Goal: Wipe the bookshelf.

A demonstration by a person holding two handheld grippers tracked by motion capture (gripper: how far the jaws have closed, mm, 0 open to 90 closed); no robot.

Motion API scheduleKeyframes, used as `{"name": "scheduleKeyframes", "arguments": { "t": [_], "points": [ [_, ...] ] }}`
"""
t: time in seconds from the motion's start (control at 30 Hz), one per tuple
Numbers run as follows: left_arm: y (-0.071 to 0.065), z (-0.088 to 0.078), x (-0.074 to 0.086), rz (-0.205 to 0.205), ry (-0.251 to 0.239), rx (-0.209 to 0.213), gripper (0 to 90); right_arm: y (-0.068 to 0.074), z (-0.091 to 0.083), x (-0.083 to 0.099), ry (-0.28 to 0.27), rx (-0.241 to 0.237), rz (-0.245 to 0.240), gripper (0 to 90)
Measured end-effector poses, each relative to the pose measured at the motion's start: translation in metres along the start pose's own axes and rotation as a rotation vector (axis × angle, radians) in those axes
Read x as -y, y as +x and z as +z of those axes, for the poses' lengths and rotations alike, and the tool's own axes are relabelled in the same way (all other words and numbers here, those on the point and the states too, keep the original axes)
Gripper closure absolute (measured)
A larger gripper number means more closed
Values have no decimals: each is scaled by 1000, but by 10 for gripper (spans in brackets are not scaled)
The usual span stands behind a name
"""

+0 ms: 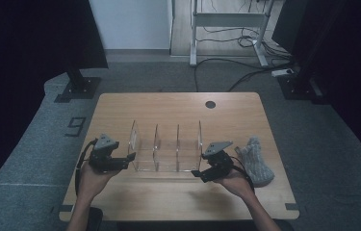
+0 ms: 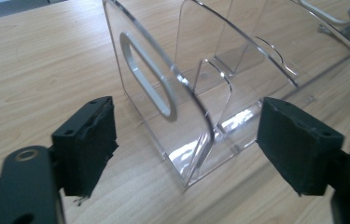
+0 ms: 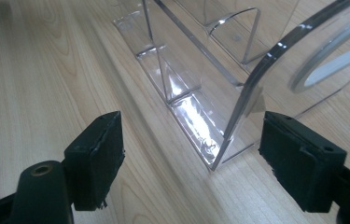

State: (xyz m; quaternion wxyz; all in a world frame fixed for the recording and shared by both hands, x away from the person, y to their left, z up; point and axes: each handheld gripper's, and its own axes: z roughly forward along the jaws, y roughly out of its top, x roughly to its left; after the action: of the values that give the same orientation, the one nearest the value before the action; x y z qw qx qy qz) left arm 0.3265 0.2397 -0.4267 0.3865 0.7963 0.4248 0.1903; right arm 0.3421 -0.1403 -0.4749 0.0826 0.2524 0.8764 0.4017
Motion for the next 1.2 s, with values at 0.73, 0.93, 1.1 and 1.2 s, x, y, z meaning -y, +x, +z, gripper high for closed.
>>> {"name": "scheduleKeyframes", "arguments": {
  "t": [0.73, 0.93, 1.1, 1.2],
  "points": [
    [9, 31, -6, -68, 71, -53, 661, -11, -20, 4, 25, 47, 31, 208],
    [9, 32, -6, -45, 68, -57, 721, -24, -42, 10, 29, 125, 61, 206],
    [13, 32, -5, -63, 59, -54, 745, -36, -65, 15, 46, 191, 88, 203],
    [15, 32, -5, -60, 61, -55, 756, -44, -79, 19, 47, 233, 109, 203]
  ]
}}
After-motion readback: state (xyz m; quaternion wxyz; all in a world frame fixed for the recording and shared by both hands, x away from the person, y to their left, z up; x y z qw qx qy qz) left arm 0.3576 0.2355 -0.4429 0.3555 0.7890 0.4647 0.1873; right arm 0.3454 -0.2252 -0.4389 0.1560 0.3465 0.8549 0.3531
